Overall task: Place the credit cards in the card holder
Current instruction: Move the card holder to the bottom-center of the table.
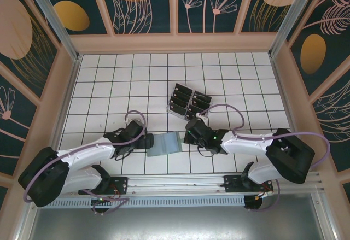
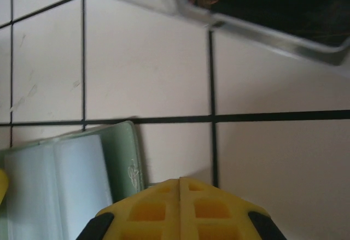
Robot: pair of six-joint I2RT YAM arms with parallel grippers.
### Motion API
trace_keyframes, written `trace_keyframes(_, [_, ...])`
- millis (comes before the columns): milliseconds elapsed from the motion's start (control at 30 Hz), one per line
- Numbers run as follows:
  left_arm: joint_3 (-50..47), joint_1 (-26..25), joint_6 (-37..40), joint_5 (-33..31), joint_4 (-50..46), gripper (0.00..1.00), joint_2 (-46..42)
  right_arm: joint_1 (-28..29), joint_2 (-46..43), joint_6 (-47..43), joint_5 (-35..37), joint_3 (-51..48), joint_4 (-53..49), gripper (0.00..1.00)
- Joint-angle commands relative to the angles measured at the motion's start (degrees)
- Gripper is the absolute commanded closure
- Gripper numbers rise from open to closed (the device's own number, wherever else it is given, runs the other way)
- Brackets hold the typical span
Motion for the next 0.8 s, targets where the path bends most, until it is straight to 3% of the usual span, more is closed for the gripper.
trace_keyframes(0, [0.87, 0.1, 1.06, -0.55, 4.27, 0.02, 3.38, -1.57, -3.16, 3.66, 4.99, -2.0, 0.86, 1.0])
trace_keyframes(267, [5.93, 0.13, 3.44, -0.84, 6.08, 0.01, 8.41, -2.92, -7.16, 6.1, 5.35, -5.23, 0.76, 1.0])
trace_keyframes(767, [9.55, 0.14, 5.94, -1.54, 5.13, 0.01, 9.96, 1.38, -3.63, 9.37, 3.51, -5.16, 6.47, 1.0])
